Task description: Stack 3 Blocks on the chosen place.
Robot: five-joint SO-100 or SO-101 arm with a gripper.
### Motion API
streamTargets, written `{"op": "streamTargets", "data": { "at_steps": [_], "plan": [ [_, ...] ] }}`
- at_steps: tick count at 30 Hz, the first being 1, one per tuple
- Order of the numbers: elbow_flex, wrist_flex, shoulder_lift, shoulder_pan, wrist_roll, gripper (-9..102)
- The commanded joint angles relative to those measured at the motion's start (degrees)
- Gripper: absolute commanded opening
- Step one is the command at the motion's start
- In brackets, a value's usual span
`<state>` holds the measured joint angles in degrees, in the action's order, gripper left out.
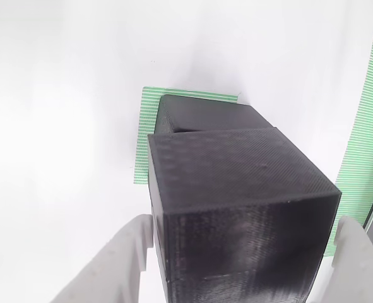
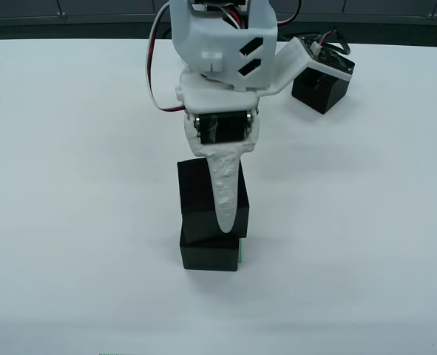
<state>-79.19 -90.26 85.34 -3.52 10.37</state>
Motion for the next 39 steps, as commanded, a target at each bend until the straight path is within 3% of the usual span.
{"op": "streamTargets", "data": {
  "at_steps": [1, 9, 19, 27, 35, 39],
  "plan": [
    [1.8, 0.2, 0.4, -0.3, 0.4, 36],
    [2.7, 0.2, 0.4, -0.2, 2.4, 36],
    [-16.5, 3.7, 19.6, -8.2, 29.1, 36],
    [-36.9, 3.0, 40.9, -23.9, 43.9, 36],
    [-47.3, 1.5, 50.4, -42.8, 48.1, 36],
    [-50.0, 0.6, 52.7, -47.9, 47.8, 36]
  ]
}}
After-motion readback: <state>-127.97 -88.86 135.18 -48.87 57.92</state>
